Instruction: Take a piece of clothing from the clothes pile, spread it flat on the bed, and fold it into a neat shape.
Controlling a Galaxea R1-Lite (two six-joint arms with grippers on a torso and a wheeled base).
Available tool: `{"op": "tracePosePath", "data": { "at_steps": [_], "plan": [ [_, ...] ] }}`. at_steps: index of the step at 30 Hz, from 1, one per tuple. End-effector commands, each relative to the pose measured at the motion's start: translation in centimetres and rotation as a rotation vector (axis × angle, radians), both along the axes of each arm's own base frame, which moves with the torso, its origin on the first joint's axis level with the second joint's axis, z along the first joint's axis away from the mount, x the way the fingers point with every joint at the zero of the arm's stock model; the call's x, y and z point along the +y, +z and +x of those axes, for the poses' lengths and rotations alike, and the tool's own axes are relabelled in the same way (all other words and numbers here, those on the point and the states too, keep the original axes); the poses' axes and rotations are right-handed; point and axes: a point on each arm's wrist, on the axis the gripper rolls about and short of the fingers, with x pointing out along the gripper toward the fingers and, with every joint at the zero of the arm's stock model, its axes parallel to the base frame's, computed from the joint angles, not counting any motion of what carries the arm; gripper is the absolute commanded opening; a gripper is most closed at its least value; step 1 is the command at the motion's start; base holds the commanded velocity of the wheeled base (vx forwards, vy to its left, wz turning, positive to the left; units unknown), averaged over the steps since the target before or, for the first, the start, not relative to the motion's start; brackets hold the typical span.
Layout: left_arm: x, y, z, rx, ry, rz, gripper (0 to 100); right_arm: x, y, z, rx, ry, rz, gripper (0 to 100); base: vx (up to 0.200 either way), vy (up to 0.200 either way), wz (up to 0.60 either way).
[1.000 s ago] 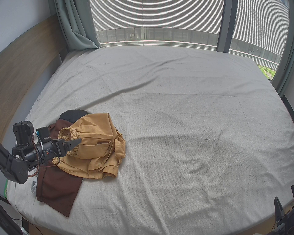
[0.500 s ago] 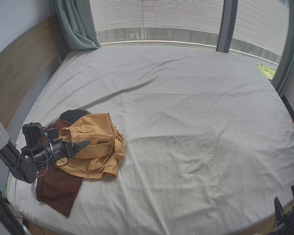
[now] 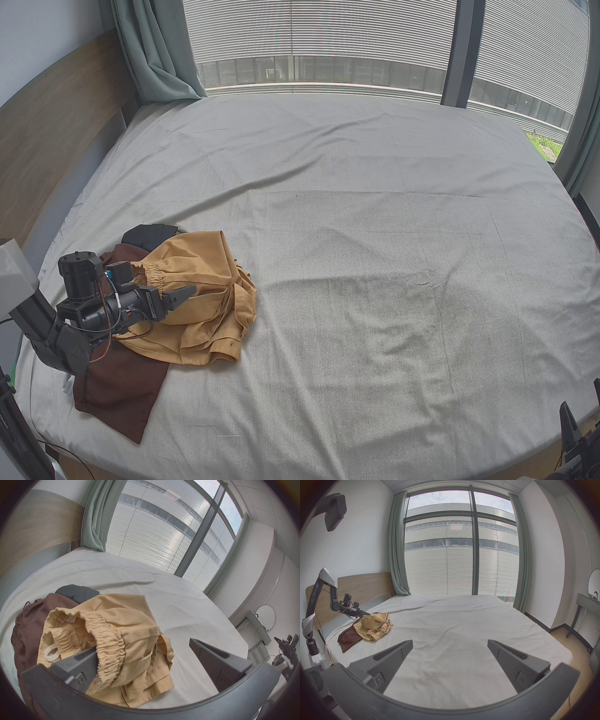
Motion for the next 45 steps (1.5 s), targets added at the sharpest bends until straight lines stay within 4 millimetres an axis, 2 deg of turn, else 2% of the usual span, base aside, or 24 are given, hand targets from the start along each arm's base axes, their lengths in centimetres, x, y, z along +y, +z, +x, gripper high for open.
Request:
{"op": "tracePosePath", "data": {
  "at_steps": [1, 8, 9, 23, 29, 34, 40, 45],
  "plan": [
    [-0.1, -1.2, 0.5, 0.015, 0.0, -0.001, 100, 0.0, -0.5, 0.0, 0.005, 0.0, -0.001, 100, 0.0, 0.0, 0.0],
    [0.0, -1.3, 0.7, 0.011, 0.006, -0.001, 100, 0.0, -0.5, 0.0, 0.005, 0.001, -0.001, 100, 0.0, 0.0, 0.0],
    [0.0, -1.3, 0.7, 0.011, 0.006, -0.001, 0, 0.0, -0.5, 0.0, 0.005, 0.001, -0.001, 100, 0.0, 0.0, 0.0],
    [0.1, -0.9, 0.1, 0.009, 0.002, -0.009, 0, 0.0, -0.5, 0.0, 0.005, 0.001, -0.001, 100, 0.0, 0.0, 0.0],
    [-0.4, 0.8, -1.5, -0.008, -0.004, -0.043, 0, 0.0, -0.5, 0.0, 0.005, 0.0, -0.004, 100, 0.0, 0.0, 0.0],
    [-0.6, 2.9, -2.7, -0.022, 0.015, -0.138, 0, 0.0, -0.5, 0.0, 0.005, 0.001, -0.004, 100, 0.0, 0.0, 0.0],
    [-0.5, 4.0, -4.1, -0.014, 0.031, -0.203, 0, 0.0, -0.5, 0.0, 0.005, -0.002, -0.004, 100, 0.0, 0.0, 0.0],
    [-0.5, 4.1, -5.0, -0.008, 0.029, -0.211, 0, 0.0, -0.5, 0.0, 0.005, 0.0, -0.004, 100, 0.0, 0.0, 0.0]
  ]
}}
